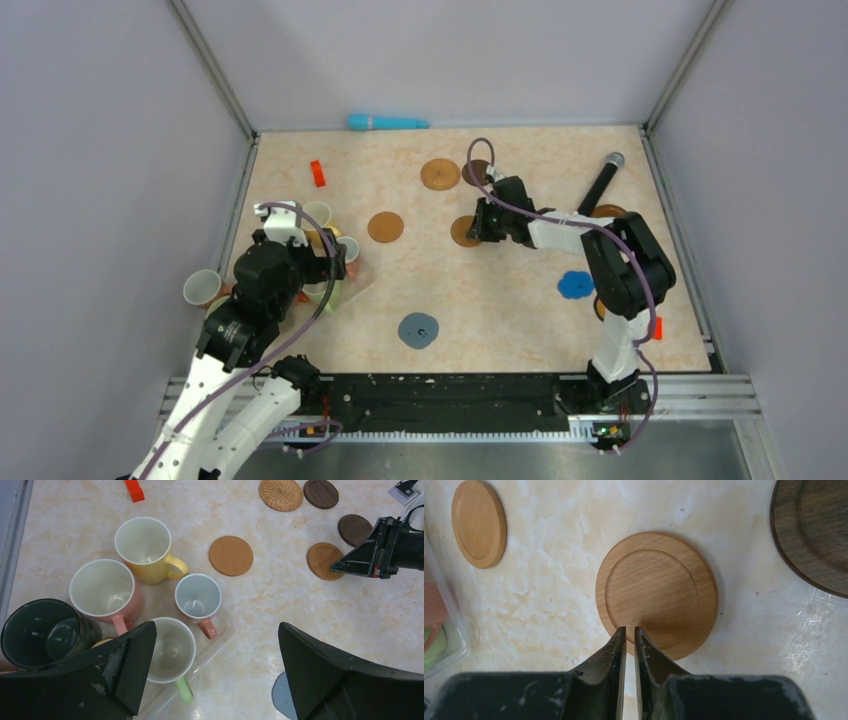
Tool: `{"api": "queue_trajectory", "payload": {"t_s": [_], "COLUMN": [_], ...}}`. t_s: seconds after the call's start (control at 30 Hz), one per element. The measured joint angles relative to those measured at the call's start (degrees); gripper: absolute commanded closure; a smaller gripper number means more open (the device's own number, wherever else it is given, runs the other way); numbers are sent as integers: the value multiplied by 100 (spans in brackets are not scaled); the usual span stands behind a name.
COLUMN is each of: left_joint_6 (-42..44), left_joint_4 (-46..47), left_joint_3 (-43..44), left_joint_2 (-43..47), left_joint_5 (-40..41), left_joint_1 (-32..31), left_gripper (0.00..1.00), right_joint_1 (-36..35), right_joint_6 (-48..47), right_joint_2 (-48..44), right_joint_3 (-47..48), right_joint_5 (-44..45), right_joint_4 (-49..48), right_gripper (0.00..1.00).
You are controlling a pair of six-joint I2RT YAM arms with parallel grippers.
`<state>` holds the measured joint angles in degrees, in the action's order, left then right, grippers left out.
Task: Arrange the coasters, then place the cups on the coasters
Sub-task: Move the coaster to the center of the board.
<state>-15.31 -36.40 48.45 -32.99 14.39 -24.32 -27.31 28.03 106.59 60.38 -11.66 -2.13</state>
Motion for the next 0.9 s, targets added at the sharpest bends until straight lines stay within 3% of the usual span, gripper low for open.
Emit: {"api": "queue_trajectory", "payload": {"t_s": [0.3,0.9], "left_joint_6": [0,0], "left_joint_4": [0,0], "left_joint_3": [-4,-4], "left_joint_2": [0,0], "left_joint_5": [2,4], "left_joint_1": [0,0], "left_gripper": [3,3], "right_joint_1": [-11,-15], "right_joint_6": [7,-66], "right_joint_2": [221,1198], "right_joint_3": [107,1508], "right_joint_5": [46,481], "right_joint_4": [-271,-136], "right_gripper": [89,90]}}
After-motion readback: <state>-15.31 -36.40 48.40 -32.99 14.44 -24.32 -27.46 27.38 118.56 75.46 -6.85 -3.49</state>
